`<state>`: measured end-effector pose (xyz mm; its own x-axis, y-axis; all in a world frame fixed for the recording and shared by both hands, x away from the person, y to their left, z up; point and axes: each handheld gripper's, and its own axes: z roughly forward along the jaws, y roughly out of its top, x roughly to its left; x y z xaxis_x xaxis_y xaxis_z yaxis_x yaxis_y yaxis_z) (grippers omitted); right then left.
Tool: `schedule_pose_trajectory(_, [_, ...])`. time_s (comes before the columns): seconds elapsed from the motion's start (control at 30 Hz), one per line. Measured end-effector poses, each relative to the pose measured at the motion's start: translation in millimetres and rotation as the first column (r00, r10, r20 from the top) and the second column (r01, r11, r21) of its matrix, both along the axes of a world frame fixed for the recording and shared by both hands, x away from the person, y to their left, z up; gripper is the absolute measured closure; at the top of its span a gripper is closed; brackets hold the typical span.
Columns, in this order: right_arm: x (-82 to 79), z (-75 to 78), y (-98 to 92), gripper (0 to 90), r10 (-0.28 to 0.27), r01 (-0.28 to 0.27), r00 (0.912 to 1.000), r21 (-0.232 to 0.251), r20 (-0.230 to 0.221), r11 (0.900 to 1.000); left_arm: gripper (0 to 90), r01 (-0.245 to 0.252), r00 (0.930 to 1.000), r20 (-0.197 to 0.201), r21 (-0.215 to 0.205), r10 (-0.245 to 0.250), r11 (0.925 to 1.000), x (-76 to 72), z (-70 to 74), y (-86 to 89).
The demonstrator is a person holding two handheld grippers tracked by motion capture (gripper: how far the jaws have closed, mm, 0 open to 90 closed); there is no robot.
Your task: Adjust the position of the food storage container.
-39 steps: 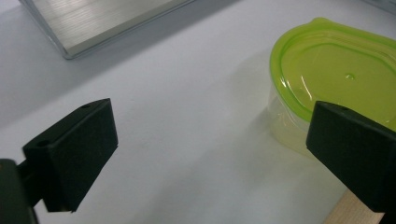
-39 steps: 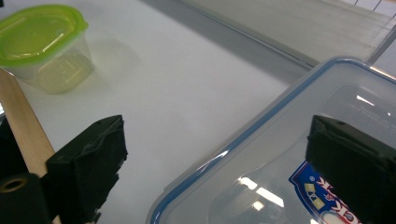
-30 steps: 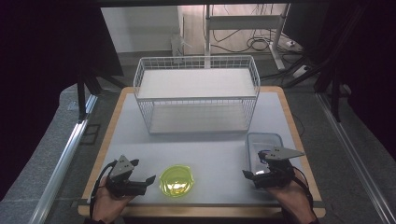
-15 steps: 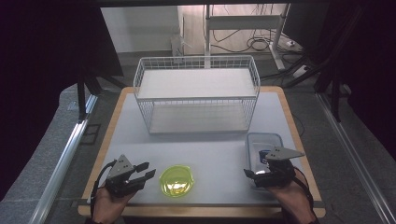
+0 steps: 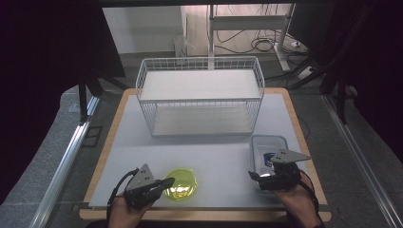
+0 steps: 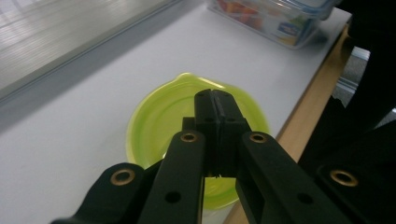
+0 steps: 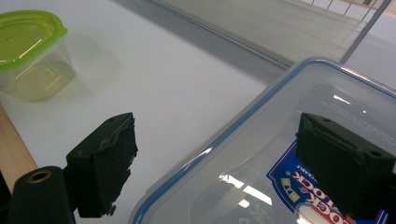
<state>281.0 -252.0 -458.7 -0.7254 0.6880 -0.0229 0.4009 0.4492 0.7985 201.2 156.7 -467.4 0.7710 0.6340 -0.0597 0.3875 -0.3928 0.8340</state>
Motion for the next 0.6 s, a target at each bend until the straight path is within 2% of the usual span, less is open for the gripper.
schedule_pose_trajectory(0.03, [-0.1,0.0,0.1,13.3,0.000,0.000,1.0000,0.001,0.001,1.000,89.7,0.000,1.0000,0.000,0.000,0.000,1.0000,0.0,0.0,0.0])
schedule_pose_trajectory(0.1, [-0.1,-0.2,0.2,13.3,0.000,0.000,1.0000,0.001,0.001,1.000,89.7,0.025,0.9996,0.010,0.015,-0.025,0.9996,-3.7,0.3,-12.2])
schedule_pose_trajectory(0.23, [0.0,-0.7,0.3,13.3,0.002,-0.002,1.0000,-0.004,-0.001,1.000,89.7,0.059,0.9982,0.000,0.030,-0.059,0.9978,-6.7,-2.2,-25.8])
schedule_pose_trajectory(0.47, [0.4,-1.6,0.2,13.3,-0.001,0.001,1.0000,-0.009,-0.003,1.000,89.7,0.090,0.9947,-0.053,0.043,-0.088,0.9950,-7.8,-13.9,-45.6])
schedule_pose_trajectory(0.6, [0.9,-2.5,0.1,13.6,-0.007,0.007,1.0000,-0.021,-0.005,1.000,89.7,0.092,0.9934,-0.073,0.054,-0.088,0.9943,-7.9,-18.8,-51.6])
